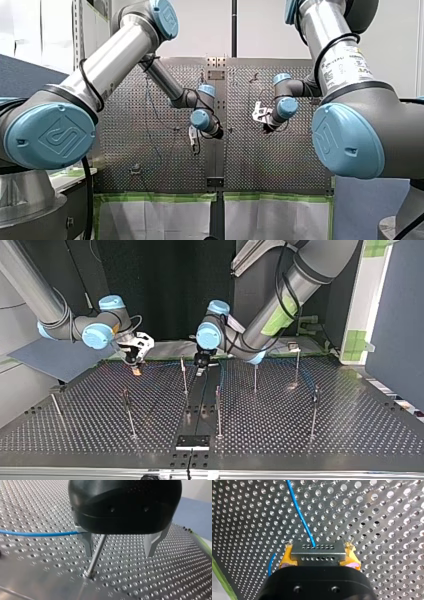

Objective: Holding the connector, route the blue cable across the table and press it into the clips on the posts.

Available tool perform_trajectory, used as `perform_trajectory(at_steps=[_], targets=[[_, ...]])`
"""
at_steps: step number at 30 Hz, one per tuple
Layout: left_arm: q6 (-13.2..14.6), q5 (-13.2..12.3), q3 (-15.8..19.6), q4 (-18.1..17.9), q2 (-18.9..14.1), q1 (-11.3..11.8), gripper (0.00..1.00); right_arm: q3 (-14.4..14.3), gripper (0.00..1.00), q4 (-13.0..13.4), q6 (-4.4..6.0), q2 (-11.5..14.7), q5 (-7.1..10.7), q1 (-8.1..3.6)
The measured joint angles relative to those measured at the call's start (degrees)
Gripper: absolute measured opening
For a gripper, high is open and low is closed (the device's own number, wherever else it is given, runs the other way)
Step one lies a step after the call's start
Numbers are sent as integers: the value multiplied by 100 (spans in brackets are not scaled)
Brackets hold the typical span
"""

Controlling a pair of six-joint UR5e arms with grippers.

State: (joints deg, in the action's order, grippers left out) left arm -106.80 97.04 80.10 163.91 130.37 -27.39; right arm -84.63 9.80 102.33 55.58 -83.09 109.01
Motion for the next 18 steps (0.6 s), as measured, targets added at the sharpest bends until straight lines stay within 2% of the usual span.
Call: perform_trajectory(at_steps=[4, 11, 18], targets=[[2, 19, 44, 195, -169, -42, 98, 1, 0, -3, -8, -1, 2, 1], [146, 283, 284, 510, -394, -169, 98, 1, 0, -14, -13, 1, 2, -9], [136, 509, 538, 576, -577, -420, 98, 1, 0, -30, -25, 17, 9, -60]])
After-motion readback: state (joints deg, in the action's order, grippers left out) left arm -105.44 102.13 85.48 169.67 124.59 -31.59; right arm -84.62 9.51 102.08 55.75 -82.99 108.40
